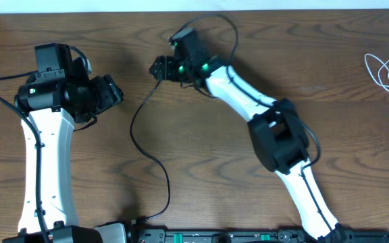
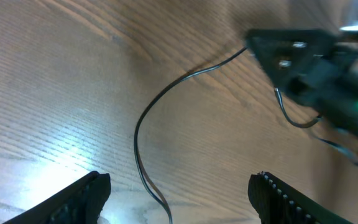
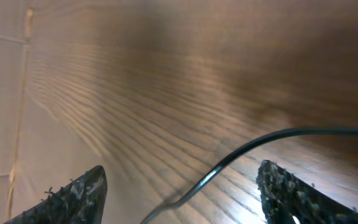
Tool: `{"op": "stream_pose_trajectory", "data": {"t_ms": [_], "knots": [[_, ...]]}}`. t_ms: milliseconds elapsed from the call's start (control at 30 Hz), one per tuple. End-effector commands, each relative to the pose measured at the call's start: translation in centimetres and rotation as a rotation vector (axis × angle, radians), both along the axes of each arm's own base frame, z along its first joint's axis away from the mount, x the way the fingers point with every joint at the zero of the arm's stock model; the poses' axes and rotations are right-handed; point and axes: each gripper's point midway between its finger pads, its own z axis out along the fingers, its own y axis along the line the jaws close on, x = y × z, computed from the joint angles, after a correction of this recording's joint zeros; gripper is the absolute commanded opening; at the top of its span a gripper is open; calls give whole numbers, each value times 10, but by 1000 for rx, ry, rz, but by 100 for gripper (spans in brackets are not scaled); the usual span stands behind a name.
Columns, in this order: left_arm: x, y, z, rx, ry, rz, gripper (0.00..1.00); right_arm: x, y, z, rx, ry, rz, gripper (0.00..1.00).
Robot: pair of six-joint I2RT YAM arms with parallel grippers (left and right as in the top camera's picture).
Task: Untangle cables
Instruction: 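Grasp the black cable with the right gripper and pull it upward right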
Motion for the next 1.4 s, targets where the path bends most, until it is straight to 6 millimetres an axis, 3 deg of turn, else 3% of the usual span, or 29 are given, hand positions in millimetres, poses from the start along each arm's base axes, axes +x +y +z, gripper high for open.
{"op": "stream_pose_trajectory", "data": {"t_ms": [0, 267, 567, 733, 800, 933, 1033, 1133, 1333, 1367], "knots": [[-1, -3, 0, -13, 2, -2, 77, 5, -2, -24, -15, 53, -87, 72], [-3, -3, -1, -15, 10, -3, 77, 1, 6, -36, -52, 22, -105, 69], [-6, -4, -2, -19, 22, -4, 77, -12, 28, -66, -117, -36, -127, 53], [-6, -4, -2, -20, 23, -4, 77, -20, 23, -83, -212, -45, -163, 22], [-6, -4, -2, -20, 23, -4, 77, -22, 19, -85, -236, -43, -157, 2], [-6, -4, -2, -20, 23, -3, 77, -28, -15, -86, -341, 35, -157, 1], [-5, -4, -1, -19, 18, -4, 77, -20, -39, -58, -387, 14, -131, 1], [-3, -4, 0, -17, 8, -4, 77, 8, -78, 6, -370, -50, -177, 1], [-2, -4, 0, -16, 4, -4, 77, 75, -176, 139, -220, -238, -415, 1], [-2, -4, 0, -16, 4, -4, 77, 94, -216, 184, -174, -328, -516, 1]]}}
